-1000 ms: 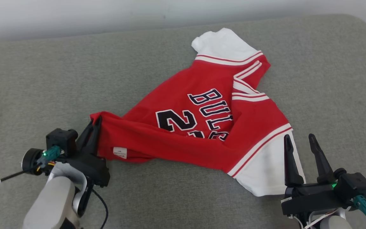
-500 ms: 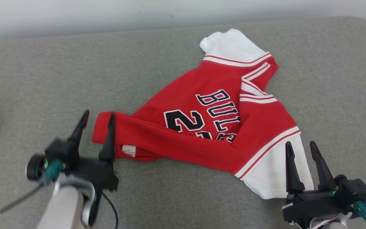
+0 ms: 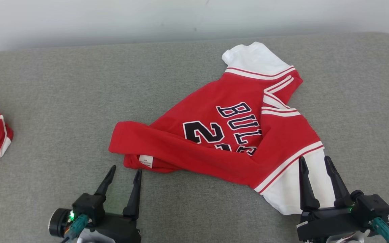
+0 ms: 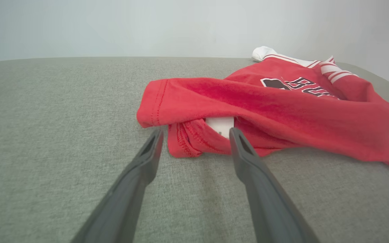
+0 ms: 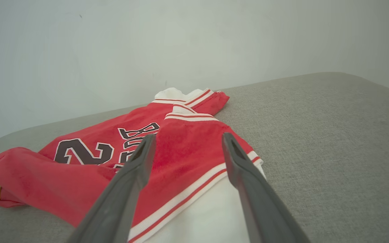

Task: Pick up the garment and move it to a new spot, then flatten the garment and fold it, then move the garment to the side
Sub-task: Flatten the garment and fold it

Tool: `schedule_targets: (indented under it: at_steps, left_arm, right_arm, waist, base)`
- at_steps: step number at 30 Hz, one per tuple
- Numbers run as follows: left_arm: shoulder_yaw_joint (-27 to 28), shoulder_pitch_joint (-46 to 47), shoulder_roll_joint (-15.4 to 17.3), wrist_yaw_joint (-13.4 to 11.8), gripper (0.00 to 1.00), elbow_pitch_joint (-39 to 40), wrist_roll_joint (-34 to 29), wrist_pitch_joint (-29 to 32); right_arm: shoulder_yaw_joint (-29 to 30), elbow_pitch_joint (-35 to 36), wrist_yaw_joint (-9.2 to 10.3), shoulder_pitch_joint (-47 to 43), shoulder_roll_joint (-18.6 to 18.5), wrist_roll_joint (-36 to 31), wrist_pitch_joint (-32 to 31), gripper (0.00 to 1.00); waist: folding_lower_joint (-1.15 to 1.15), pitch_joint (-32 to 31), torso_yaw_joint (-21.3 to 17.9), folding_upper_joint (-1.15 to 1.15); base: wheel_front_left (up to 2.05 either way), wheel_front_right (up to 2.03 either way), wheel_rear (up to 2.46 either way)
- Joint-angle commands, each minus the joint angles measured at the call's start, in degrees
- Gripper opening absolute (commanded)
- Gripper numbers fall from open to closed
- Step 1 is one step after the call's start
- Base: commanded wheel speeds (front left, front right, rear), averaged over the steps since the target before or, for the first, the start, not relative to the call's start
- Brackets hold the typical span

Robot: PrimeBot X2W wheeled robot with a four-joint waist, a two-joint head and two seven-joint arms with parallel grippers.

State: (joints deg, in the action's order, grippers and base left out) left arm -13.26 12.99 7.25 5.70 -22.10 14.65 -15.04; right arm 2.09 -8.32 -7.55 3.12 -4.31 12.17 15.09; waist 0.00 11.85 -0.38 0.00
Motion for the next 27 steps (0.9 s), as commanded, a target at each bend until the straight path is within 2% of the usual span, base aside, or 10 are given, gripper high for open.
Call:
schedule_targets:
  at_steps: [1,10,11,13,14,19,27]
  left_arm:
    - [0.3,1.2,-0.2,0.2,1.00,-0.9,0.1,-0.2]
    - [1.7,5.0,-0.1,0.8,1.00,-8.0,0.1,-0.2]
    - [2.0,5.4,-0.3,0.9,0.86,-8.6,0.3,-0.2]
    - [2.5,5.9,-0.5,1.1,0.16,-9.5,0.6,-0.2]
    - [2.8,6.0,-0.6,1.2,0.00,-9.8,0.8,-0.2]
    - [2.9,6.0,-1.3,1.4,0.00,-10.0,1.1,-0.2]
    - [3.1,-1.9,-2.7,1.7,0.00,-0.4,0.7,-0.2]
  right_arm:
    - [-0.2,-0.1,0.13,0.3,-0.1,0.5,0.1,1.00]
    - [-0.3,-0.4,0.13,0.4,-0.3,0.8,0.1,1.00]
    - [-0.3,-0.3,0.13,0.4,-0.3,0.8,0.1,1.00]
    - [-0.1,-0.3,0.13,0.2,-0.3,0.7,0.1,1.00]
    - [0.0,-0.3,0.13,0.1,-0.2,0.7,0.1,1.00]
    - [0.5,-0.4,0.13,-0.7,-0.1,0.4,0.1,1.00]
    - [1.1,-0.4,0.13,-1.7,0.2,0.9,0.1,1.00]
  waist:
    - [0.00,0.1,-0.7,0.00]
    - [0.00,0.5,-3.7,0.00]
    - [0.00,0.5,-3.8,0.00]
    - [0.00,0.3,-3.9,0.00]
    - [0.00,0.3,-3.8,0.00]
    - [0.00,-0.7,-2.4,0.00]
    - [0.00,-3.0,0.6,0.00]
  base:
    - [0.00,0.00,0.00]
    - [0.00,0.00,0.00]
    - [0.00,0.00,0.00]
    - [0.00,0.00,0.00]
    - [0.00,0.00,0.00]
    - [0.00,0.00,0.00]
    - [0.00,0.00,0.00]
